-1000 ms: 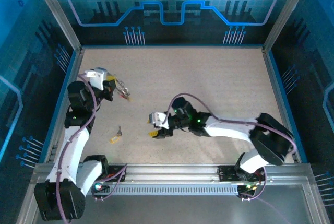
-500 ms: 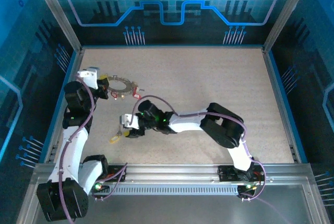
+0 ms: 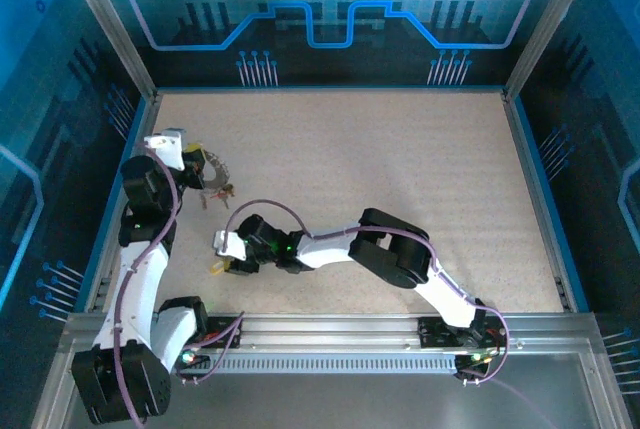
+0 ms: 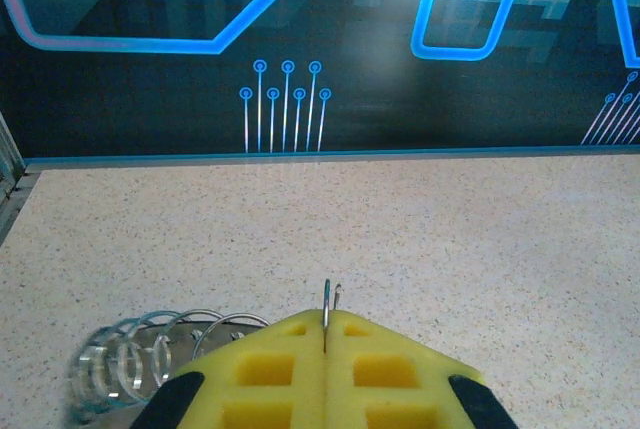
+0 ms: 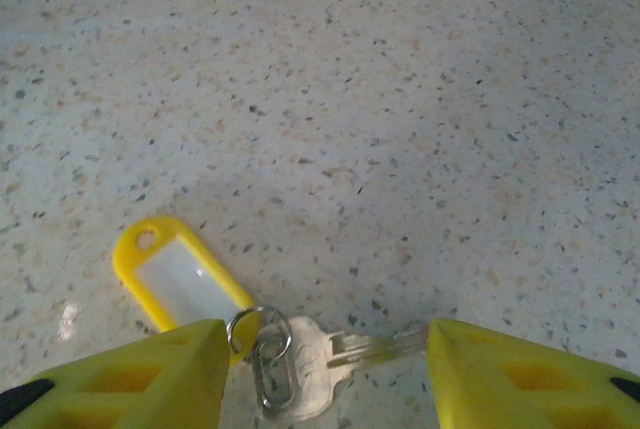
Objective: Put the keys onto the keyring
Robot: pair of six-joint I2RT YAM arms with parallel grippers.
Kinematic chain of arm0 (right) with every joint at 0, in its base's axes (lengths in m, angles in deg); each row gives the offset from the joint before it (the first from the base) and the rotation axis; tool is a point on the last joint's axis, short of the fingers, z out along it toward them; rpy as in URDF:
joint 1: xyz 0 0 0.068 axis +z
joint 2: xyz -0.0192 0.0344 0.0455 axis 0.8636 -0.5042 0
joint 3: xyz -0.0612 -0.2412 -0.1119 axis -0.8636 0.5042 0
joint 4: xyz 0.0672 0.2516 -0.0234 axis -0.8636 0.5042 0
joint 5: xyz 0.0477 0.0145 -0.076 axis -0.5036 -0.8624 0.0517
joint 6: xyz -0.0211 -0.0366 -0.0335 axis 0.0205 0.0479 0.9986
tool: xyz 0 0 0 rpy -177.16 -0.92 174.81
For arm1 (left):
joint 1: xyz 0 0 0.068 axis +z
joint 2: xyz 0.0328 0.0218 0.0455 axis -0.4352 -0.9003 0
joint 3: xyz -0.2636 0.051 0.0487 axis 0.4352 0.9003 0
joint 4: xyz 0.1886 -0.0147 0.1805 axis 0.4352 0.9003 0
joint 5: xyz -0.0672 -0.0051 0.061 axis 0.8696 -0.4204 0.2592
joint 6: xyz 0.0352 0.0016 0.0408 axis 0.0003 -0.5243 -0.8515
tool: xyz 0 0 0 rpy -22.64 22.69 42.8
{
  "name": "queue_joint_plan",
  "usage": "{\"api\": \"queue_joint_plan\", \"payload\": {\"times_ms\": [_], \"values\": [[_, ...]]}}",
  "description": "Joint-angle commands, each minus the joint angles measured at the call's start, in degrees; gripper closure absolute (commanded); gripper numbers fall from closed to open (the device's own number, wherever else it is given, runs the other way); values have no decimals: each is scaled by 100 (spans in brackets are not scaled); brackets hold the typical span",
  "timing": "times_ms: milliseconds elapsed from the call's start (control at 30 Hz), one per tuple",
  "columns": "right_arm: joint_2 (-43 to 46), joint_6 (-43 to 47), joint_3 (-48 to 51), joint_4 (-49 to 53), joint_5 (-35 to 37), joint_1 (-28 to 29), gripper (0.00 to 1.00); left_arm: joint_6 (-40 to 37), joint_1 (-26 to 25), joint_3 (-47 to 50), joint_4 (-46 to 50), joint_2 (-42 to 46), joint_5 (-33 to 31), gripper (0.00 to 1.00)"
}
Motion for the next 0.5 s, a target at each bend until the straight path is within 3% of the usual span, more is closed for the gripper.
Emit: {"api": "queue_joint_plan", "payload": {"times_ms": [0, 167, 367, 467], "values": [[-150, -180, -180, 167, -22, 53, 45, 103, 52, -64, -246, -3, 110, 100], [-77, -248, -197, 106, -510, 85, 44, 138, 52, -40, -272, -19, 120, 100], [-187, -413, -447, 261, -469, 97, 43, 147, 51, -30, -268, -27, 103, 100], [-316, -503, -639, 647, -22, 113, 43, 147, 51, -43, -272, -44, 143, 100]]}}
